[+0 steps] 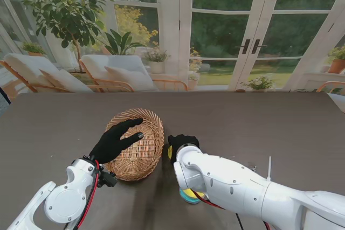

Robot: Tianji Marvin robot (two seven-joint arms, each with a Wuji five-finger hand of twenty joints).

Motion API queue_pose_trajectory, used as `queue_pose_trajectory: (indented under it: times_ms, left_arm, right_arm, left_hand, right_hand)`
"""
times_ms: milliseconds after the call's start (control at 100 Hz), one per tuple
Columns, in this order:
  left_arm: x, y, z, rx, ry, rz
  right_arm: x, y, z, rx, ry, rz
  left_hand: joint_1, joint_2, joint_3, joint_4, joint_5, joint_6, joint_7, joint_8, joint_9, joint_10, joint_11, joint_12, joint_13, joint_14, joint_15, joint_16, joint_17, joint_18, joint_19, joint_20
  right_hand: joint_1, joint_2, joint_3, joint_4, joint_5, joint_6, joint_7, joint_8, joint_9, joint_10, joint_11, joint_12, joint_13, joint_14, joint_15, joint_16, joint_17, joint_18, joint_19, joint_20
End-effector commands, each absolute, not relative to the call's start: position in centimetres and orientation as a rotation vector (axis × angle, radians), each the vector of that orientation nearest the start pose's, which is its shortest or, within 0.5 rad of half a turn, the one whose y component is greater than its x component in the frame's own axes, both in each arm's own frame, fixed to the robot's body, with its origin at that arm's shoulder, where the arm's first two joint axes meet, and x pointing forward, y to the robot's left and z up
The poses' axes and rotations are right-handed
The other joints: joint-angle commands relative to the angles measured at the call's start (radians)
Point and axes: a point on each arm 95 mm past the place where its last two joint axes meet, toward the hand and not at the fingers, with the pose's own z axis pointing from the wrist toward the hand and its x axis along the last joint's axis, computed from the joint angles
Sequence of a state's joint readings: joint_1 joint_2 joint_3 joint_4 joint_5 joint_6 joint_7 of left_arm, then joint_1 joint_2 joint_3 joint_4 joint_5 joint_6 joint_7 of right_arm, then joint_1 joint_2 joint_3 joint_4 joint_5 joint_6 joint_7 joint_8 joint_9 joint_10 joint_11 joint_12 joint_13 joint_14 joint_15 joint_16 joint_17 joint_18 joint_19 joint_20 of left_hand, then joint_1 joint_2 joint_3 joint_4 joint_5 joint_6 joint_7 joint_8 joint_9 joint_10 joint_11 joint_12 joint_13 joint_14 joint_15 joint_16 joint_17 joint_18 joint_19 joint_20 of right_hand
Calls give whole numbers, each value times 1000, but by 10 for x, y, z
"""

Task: Stack culture dishes into a storage basket

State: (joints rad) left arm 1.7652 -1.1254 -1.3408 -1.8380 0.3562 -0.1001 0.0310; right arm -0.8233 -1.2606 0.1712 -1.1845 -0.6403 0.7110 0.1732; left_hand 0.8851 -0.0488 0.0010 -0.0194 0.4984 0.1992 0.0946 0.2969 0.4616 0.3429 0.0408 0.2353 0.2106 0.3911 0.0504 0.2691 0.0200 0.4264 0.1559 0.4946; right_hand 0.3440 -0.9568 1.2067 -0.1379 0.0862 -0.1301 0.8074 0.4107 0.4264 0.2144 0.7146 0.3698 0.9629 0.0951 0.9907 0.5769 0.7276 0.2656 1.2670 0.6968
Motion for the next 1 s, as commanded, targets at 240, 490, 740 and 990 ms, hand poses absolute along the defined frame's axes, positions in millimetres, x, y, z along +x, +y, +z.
queue_pose_trajectory:
  times_ms: [240,490,740,990]
  left_arm:
    - [354,-7,-285,-1711,1053,-2072]
    - [353,-7,-285,-1709,1051,-2072]
    - [353,-6,-284,-1708,1048,-2072]
    - [352,-6,-284,-1706,1041,-2073]
  right_arm:
    - [450,166,-386,1261,1813,884]
    - [450,163,-390,1246,1811,888]
    - [450,163,-374,1221,1777,926]
    - [456,159,-344,1206,1711,954]
  left_hand:
    - [-4,38,-17,14,2,2,-12,-1,3,1,2,3,-17,-10,-12,-6,-8,-32,-28,-6]
    - [-5,38,-18,14,2,4,-12,-1,3,2,2,3,-17,-9,-12,-6,-8,-32,-27,-6]
    - [-4,38,-17,14,11,4,-9,0,3,2,2,3,-17,-10,-12,-6,-8,-32,-27,-6]
    - [-4,37,-17,13,8,4,-10,0,3,2,2,3,-17,-8,-12,-6,-7,-32,-27,-6]
  right_hand:
    - [65,-39,138,5,64,-52,197,107,166,-60,137,82,99,-48,-4,13,38,0,51,-10]
    - [72,-38,147,6,69,-62,233,131,194,-71,162,101,128,-54,-8,15,69,2,50,-15]
    - [78,-30,154,7,77,-71,239,138,207,-75,169,108,145,-58,-9,19,86,2,50,-17]
    - [79,-17,147,7,72,-71,234,138,199,-72,161,108,148,-60,-10,22,89,5,49,-17]
